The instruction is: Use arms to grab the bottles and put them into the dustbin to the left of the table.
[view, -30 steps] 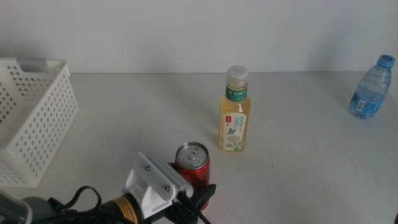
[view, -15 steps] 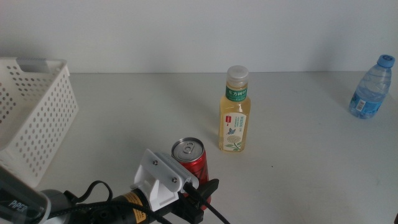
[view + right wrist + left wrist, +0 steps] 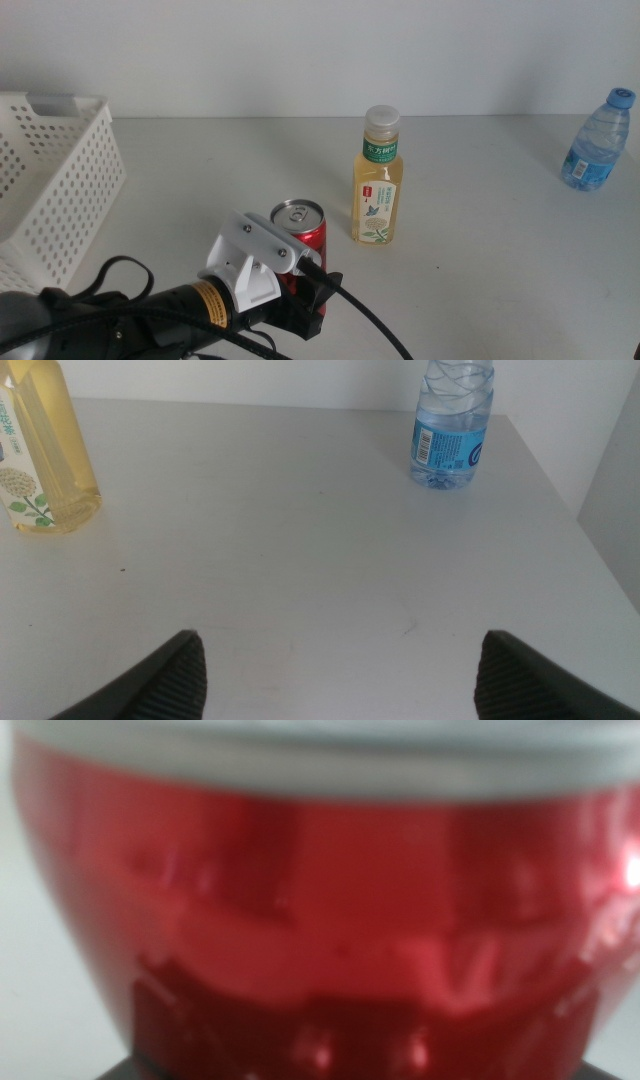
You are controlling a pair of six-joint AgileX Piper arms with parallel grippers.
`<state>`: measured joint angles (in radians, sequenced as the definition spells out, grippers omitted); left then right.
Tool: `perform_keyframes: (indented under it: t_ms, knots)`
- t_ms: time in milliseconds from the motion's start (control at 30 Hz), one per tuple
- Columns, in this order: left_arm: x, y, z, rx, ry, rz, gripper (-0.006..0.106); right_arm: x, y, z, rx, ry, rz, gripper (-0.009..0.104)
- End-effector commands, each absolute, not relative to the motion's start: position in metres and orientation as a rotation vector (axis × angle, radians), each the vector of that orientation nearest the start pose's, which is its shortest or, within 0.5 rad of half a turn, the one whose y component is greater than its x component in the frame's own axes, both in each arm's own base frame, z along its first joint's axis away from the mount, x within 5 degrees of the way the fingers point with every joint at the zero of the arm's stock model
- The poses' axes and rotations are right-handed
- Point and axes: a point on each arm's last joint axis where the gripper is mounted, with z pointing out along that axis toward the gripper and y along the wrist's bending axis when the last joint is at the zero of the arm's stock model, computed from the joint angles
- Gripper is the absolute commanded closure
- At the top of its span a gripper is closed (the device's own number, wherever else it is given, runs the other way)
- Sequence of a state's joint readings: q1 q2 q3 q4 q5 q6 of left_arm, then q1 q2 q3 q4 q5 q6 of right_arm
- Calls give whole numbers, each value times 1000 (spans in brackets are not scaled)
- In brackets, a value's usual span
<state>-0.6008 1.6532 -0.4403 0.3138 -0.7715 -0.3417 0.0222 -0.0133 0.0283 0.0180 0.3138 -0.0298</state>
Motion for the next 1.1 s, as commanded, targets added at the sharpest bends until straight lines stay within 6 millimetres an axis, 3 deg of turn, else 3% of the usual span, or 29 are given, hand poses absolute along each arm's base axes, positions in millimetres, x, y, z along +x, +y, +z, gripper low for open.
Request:
perform_keyframes:
  t_ms: [0,267,500,667,733,867,1067]
  knots:
    - [219,-176,194,626,1765,-696,102,55,1,186,-44,1733,-15,25]
    - [238,-159,266,583,1906,-435,102,55,1,186,-44,1733,-15,25]
    - [260,-120,323,440,2080,-157,102,55,1,186,-44,1733,-15,25]
    - [269,-90,361,524,2180,-111,102,55,1,186,-44,1733,-15,25]
    - [273,-72,375,545,2221,-132,102,55,1,186,-44,1733,-15,25]
    - [283,-25,393,408,2311,-124,102,55,1,186,-44,1733,-15,25]
    - [305,35,392,284,2441,-25,102,55,1,186,-44,1733,-15,25]
